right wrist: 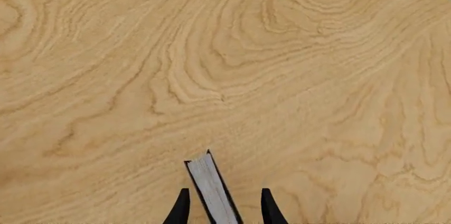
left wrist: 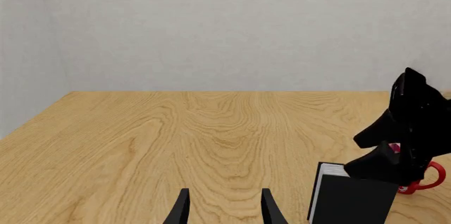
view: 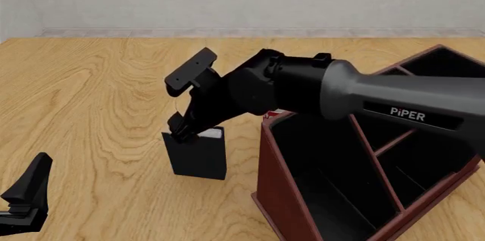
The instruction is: Pick up the book and place it in the left compartment of the caddy.
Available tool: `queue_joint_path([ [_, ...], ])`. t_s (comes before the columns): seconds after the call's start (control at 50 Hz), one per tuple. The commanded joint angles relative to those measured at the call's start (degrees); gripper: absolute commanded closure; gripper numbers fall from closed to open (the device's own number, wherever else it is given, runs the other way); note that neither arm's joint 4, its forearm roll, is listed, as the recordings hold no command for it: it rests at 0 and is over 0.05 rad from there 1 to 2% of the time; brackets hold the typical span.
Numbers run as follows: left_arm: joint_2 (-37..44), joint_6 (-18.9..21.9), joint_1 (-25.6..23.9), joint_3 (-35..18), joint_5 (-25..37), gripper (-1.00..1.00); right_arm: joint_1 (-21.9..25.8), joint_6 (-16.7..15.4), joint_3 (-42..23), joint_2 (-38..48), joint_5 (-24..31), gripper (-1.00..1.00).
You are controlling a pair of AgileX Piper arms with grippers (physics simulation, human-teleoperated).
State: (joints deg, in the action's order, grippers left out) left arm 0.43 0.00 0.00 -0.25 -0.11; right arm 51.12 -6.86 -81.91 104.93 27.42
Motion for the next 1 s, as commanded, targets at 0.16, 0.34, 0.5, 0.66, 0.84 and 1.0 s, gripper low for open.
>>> queue_joint_path([
  [0.16, 0.00, 0.00, 0.00, 0.00, 0.00, -1.00, -0.47, 0.25, 0.73, 1.60, -0.27, -1.00],
  [0.34, 0.00, 0.00, 0.00, 0.00, 0.00, -1.00, 0.01, 0.65, 1.20, 2.03, -0.63, -1.00],
  [0.5, 0.00, 0.00, 0.00, 0.00, 0.00, -1.00, 0.06, 0.79, 1.49, 2.36, -0.85, -1.00],
  [0.66, 0.00, 0.00, 0.00, 0.00, 0.00, -1.00, -0.07, 0.87, 1.88, 2.76, -1.28, -1.00],
  [0.84, 0.00, 0.00, 0.00, 0.00, 0.00, -1.00, -0.19, 0.88, 2.17, 3.21, -1.51, -1.00],
  [1.0, 0.00, 0.00, 0.00, 0.00, 0.00, -1.00, 0.19, 1.35, 2.44, 3.64, -1.76, -1.00],
])
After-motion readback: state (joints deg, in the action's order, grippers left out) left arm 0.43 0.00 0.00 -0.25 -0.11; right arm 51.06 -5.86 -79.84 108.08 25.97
